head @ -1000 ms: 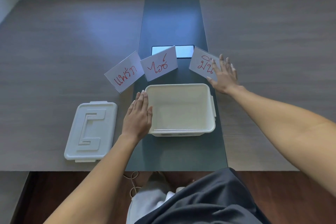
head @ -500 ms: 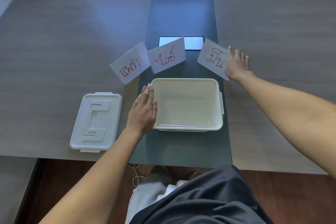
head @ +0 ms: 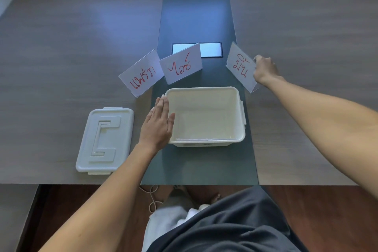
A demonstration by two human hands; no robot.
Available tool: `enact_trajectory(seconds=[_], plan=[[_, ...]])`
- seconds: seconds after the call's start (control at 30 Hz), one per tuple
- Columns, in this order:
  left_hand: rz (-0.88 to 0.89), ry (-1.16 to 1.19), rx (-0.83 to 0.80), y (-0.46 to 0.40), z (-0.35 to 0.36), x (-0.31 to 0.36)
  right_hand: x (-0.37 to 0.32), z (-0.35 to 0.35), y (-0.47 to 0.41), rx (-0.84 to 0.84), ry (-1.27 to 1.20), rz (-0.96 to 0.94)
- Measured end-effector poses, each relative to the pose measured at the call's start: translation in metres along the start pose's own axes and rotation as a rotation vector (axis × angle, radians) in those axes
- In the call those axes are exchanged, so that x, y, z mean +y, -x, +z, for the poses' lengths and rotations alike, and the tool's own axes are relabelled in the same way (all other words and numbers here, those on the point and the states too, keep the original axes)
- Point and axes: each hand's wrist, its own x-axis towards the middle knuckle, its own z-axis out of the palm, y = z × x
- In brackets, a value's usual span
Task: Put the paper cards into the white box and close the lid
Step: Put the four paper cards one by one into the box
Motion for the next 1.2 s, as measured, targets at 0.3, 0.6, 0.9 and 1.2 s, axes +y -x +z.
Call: enact_trajectory(seconds=[0.3, 0.6, 0.9, 1.2], plan=[[-0.004, -0.019, -0.018, 0.000, -0.002, 0.001, -0.003, -0.047, 0.032, 0.115, -0.132, -0.016], [-0.014, 0.007, -0.025, 0.000, -0.002, 0.002, -0.016, -0.073, 0.084, 0.346, -0.261, -0.210], [-0.019, 0.049, -0.015, 0.001, -0.003, 0.003, -0.033, -0.069, 0.131, 0.375, -0.483, -0.408], [-0.021, 0.073, -0.009, 0.002, -0.003, 0.002, -0.042, -0.049, 0.164, 0.247, -0.501, -0.540]])
